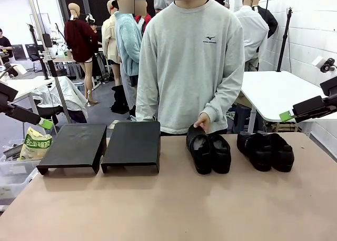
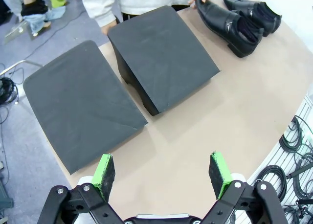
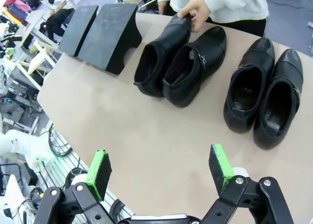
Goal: Organize the shoes by placing them on the stand.
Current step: Pick up one Shoe and place it in the middle of the table.
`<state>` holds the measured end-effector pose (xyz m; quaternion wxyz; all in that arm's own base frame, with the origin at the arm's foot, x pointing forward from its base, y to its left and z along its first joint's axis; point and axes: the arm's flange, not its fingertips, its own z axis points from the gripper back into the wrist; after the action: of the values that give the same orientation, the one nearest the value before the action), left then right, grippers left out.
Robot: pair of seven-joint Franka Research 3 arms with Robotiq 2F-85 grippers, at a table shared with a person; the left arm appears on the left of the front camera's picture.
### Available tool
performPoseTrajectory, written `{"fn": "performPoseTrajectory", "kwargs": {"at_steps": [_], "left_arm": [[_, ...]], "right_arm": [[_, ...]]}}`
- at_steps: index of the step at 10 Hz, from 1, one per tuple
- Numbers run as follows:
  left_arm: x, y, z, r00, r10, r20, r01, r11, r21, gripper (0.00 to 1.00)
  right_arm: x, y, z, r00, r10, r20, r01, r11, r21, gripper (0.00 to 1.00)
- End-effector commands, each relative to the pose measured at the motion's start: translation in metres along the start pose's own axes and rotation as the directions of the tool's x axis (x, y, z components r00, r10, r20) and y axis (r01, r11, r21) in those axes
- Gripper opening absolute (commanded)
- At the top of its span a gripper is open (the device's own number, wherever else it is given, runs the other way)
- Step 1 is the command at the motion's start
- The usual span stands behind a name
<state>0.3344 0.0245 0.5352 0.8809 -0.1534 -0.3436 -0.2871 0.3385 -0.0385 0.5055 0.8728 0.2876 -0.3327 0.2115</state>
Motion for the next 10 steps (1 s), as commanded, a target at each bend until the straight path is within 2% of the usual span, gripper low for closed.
{"fn": "performPoseTrajectory", "kwargs": {"at_steps": [1, 10], "left_arm": [[-0.0010, 0.0015, -0.0005, 1.000, -0.006, -0.002, 0.006, 1.000, -0.003, 1.00], [-0.0010, 0.0015, -0.0005, 1.000, -0.006, -0.002, 0.006, 1.000, -0.003, 1.00]], "right_arm": [[0.0003, -0.0023, -0.0023, 1.000, 0.010, 0.007, -0.010, 1.000, 0.023, 1.00], [0.0003, -0.0023, -0.0023, 1.000, 0.010, 0.007, -0.010, 1.000, 0.023, 1.00]]}}
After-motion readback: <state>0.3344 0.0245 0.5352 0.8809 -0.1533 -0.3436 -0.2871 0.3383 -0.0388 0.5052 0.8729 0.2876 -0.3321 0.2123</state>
